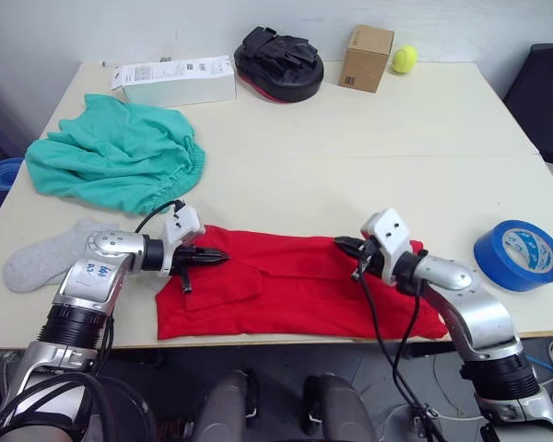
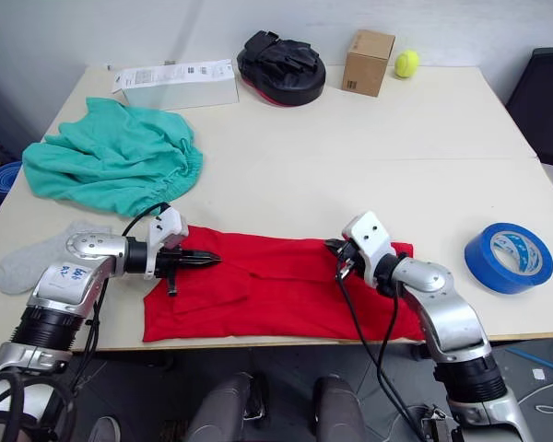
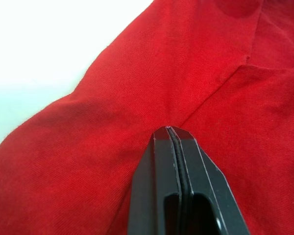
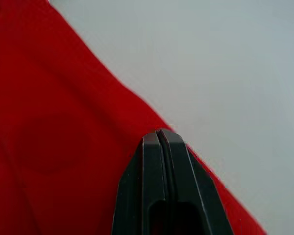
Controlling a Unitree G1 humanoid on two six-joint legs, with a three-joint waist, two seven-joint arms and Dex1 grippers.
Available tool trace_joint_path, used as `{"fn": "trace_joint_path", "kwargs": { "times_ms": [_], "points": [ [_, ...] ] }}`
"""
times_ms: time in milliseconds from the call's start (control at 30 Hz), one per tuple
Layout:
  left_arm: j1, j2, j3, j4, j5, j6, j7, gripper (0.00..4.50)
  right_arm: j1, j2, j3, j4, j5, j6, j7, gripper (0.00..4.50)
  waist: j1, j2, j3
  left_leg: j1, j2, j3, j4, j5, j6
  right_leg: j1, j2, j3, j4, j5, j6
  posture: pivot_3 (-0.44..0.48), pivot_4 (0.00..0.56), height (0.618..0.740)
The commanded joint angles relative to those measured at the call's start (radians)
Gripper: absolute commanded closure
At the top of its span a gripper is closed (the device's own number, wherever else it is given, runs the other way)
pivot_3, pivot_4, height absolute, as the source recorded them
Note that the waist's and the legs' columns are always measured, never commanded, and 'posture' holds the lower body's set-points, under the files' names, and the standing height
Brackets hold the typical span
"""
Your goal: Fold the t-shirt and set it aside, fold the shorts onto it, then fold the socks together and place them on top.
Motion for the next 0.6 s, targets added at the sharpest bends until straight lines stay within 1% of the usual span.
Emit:
{"fn": "trace_joint_path", "kwargs": {
  "times_ms": [33, 100, 267, 333, 467, 600],
  "points": [
    [0.003, 0.01, -0.001, 0.032, 0.03, -0.002, 0.021, 4.48, 0.043, -0.037, -0.011, -0.015, -0.035, -0.013, -0.007, 4.5, 0.001, 0.0, 0.0, 0.0, 0.0, 0.0, 0.0, 0.0, 0.0, 0.0, 0.0, 0.0, 0.0, 0.0, 0.0, 0.0, 0.15, 0.74],
    [-0.004, 0.005, 0.002, 0.049, 0.033, -0.012, 0.031, 4.48, 0.065, -0.056, -0.049, -0.01, -0.04, -0.018, -0.014, 4.5, 0.0, 0.0, 0.0, 0.001, 0.0, 0.0, 0.0, 0.0, 0.0, 0.0, 0.0, 0.0, 0.0, 0.0, 0.0, 0.0, 0.15, 0.74],
    [-0.013, -0.007, 0.008, 0.063, 0.028, -0.015, 0.047, 4.48, 0.118, -0.112, -0.209, 0.03, -0.015, -0.027, -0.029, 4.5, 0.006, 0.0, 0.0, 0.001, 0.0, 0.0, 0.0, 0.0, -0.001, 0.001, 0.0, 0.0, 0.0, 0.0, 0.0, 0.0, 0.15, 0.74],
    [-0.01, -0.009, 0.009, 0.058, 0.024, -0.013, 0.048, 4.48, 0.147, -0.135, -0.255, 0.041, -0.008, -0.044, -0.018, 4.5, 0.006, 0.0, 0.0, 0.001, 0.0, 0.0, 0.0, 0.0, -0.001, 0.001, 0.0, 0.0, 0.0, 0.0, 0.0, 0.0, 0.15, 0.74],
    [-0.002, -0.004, 0.016, 0.054, 0.019, -0.011, 0.045, 4.48, 0.179, -0.152, -0.315, 0.005, 0.037, -0.054, 0.025, 4.5, 0.004, 0.0, 0.0, 0.001, 0.0, 0.0, -0.001, 0.0, -0.001, 0.001, 0.0, 0.0, 0.0, 0.0, 0.0, 0.0, 0.15, 0.74],
    [0.0, 0.005, 0.034, 0.039, 0.003, 0.007, 0.034, 4.48, 0.155, -0.162, -0.349, -0.045, 0.099, -0.047, 0.064, 4.5, 0.002, 0.0, 0.0, 0.001, 0.0, 0.0, -0.001, 0.0, -0.001, 0.0, 0.0, 0.0, 0.0, 0.0, 0.0, 0.0, 0.15, 0.74]
  ]
}}
